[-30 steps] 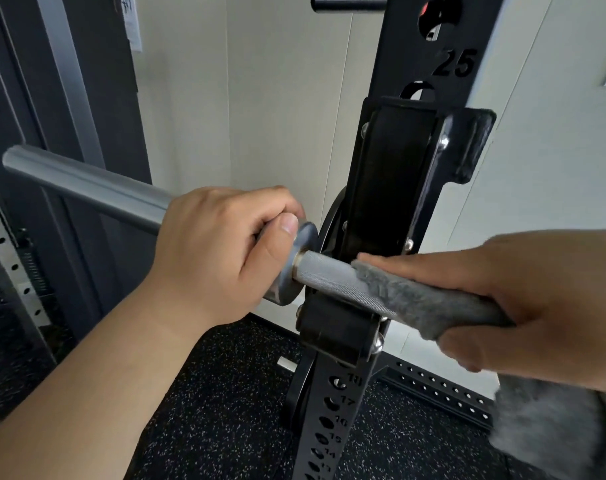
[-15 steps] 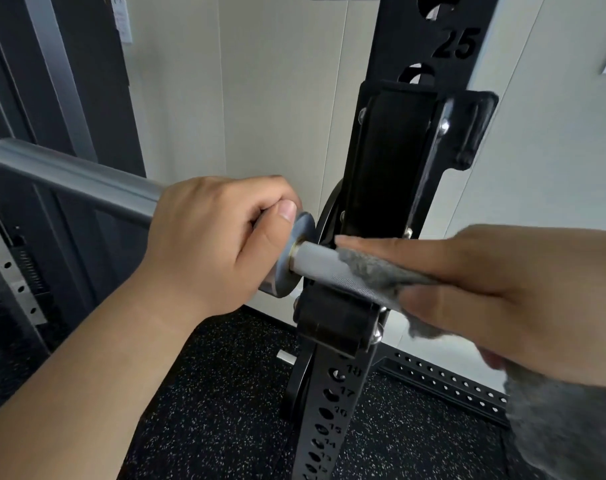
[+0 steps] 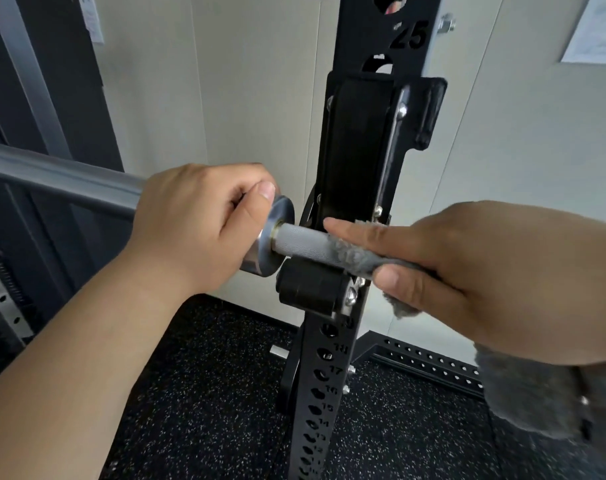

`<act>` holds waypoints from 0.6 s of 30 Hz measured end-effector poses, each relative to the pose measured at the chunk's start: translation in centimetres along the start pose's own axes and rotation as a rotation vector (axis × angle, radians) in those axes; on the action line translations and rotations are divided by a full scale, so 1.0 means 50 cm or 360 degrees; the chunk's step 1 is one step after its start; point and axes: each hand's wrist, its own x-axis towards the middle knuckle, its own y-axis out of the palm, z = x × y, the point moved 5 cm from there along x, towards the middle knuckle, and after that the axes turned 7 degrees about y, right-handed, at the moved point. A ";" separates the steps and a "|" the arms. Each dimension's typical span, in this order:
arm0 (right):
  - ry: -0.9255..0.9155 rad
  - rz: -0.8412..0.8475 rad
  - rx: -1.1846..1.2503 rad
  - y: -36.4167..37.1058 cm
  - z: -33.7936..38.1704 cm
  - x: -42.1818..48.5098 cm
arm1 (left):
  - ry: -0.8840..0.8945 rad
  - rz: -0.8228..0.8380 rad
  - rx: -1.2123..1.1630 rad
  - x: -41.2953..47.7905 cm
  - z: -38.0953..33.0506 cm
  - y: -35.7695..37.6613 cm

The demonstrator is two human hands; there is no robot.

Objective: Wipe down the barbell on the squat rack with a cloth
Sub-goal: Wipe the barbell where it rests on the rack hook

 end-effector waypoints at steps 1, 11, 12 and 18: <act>-0.0010 -0.0082 -0.0060 -0.001 -0.009 -0.007 | -0.0002 0.0011 0.0002 -0.001 0.000 -0.001; 0.0121 -0.0493 -0.0647 0.021 -0.003 -0.044 | -0.0013 0.0004 0.0066 -0.001 -0.001 0.002; 0.0136 -0.0468 -0.0674 0.031 0.000 -0.037 | -0.0014 0.0009 0.0065 -0.002 -0.002 0.000; 0.0142 -0.0625 -0.0551 0.006 -0.023 -0.102 | 0.0002 0.0028 0.0099 0.002 -0.002 0.000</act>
